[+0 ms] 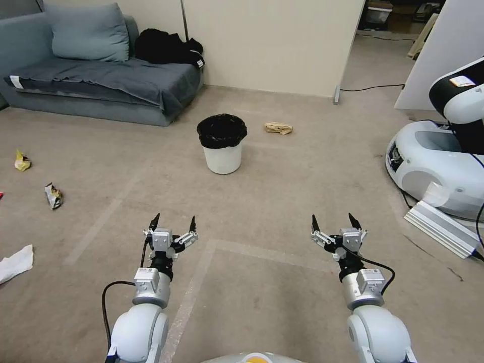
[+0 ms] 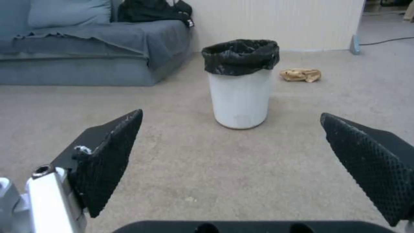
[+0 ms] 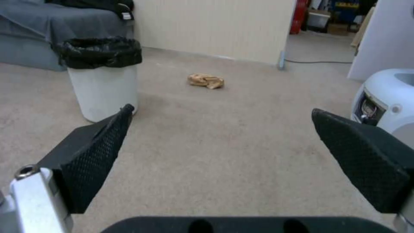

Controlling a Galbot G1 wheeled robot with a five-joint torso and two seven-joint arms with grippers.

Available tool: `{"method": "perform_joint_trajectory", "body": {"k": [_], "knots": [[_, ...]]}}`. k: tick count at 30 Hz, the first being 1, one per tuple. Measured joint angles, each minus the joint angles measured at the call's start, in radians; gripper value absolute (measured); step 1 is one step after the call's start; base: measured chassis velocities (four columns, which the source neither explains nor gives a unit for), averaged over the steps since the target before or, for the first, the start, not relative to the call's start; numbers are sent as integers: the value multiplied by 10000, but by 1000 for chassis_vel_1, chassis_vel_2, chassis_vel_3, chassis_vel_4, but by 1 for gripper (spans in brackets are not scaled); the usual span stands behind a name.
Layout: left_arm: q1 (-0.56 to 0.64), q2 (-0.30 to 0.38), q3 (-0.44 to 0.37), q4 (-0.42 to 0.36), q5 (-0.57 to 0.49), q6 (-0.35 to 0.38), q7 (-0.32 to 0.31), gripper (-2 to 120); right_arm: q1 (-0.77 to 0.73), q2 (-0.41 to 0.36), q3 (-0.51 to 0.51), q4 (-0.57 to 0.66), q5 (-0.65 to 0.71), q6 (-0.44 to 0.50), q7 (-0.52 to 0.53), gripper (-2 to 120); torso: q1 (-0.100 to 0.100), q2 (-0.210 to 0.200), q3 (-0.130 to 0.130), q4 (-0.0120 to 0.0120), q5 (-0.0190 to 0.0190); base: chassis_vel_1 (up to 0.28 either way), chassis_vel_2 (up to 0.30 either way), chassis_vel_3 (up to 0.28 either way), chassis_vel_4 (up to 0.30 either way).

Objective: Pick up the trash bin, then pick up the garbage from the floor and place it into the trash bin.

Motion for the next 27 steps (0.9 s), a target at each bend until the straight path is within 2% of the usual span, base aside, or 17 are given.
{"method": "perform_joint_trajectory", "body": {"k": [14,15,16,18,19,22,23,26,27], "knots": [[75,-2,16,-83,35,58,-60,100,-274,67,-54,287,-135,81,18,100,0,0,0,2,2,0,0,0,0],[325,-23,100,-436,169,258,-281,100,-790,217,-172,830,-393,286,90,100,0,0,0,-1,-3,0,0,0,0],[325,-23,100,-436,169,258,-281,100,-790,217,-172,830,-393,286,90,100,0,0,0,-1,-3,0,0,0,0],[847,-74,292,-1143,452,674,-723,100,-1524,424,-336,1617,-768,583,200,100,-1,0,-1,0,-3,0,0,0,0],[847,-74,292,-1143,452,674,-723,100,-1524,424,-336,1617,-768,583,200,100,-1,0,-1,0,-3,0,0,0,0],[1746,-161,614,-2380,949,1415,-1513,100,-2694,755,-606,2880,-1377,1045,373,100,-1,0,-1,-1,-1,0,0,0,0],[1746,-161,614,-2380,949,1415,-1513,100,-2694,755,-606,2880,-1377,1045,373,100,-1,0,-1,-1,-1,0,0,0,0],[2507,-234,895,-3419,1367,2033,-2176,100,-3678,1032,-857,3927,-1794,1486,521,100,-1,1,-1,-3,-4,0,0,0,0],[2507,-234,895,-3419,1367,2033,-2176,100,-3678,1032,-857,3927,-1794,1486,521,100,-1,1,-1,-3,-4,0,0,0,0]]}}
